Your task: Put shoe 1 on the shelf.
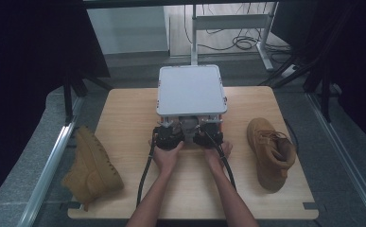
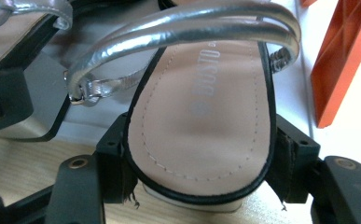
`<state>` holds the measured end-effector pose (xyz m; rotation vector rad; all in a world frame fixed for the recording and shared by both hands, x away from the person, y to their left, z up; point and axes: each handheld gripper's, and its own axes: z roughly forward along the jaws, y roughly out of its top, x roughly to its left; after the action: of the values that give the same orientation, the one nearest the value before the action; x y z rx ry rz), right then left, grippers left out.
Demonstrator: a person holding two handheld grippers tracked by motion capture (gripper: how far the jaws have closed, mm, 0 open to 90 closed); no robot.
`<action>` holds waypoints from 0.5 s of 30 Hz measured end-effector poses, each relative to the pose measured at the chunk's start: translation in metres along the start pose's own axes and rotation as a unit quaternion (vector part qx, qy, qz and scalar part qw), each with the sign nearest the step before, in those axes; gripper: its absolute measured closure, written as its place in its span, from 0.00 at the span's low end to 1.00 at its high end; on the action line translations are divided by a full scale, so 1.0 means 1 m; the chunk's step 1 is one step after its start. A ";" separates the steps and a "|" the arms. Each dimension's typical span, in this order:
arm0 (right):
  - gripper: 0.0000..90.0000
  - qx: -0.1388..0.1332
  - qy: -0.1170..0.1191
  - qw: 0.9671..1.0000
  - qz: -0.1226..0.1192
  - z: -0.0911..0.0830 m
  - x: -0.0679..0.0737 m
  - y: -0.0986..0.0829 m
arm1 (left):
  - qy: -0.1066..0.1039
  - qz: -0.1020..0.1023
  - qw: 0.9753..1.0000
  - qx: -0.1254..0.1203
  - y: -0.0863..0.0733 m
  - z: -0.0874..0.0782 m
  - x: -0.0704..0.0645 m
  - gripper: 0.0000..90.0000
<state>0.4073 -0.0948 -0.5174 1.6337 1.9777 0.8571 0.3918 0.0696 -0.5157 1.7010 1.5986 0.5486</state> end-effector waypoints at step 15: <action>0.45 -0.010 0.051 0.998 -0.022 -0.032 -0.009 -0.015 | -0.029 0.025 0.999 -0.007 -0.003 -0.013 0.012 0.41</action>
<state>0.3775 -0.1108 -0.5056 1.5578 2.0600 0.9574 0.3814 0.0838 -0.5115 1.7352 1.5107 0.5287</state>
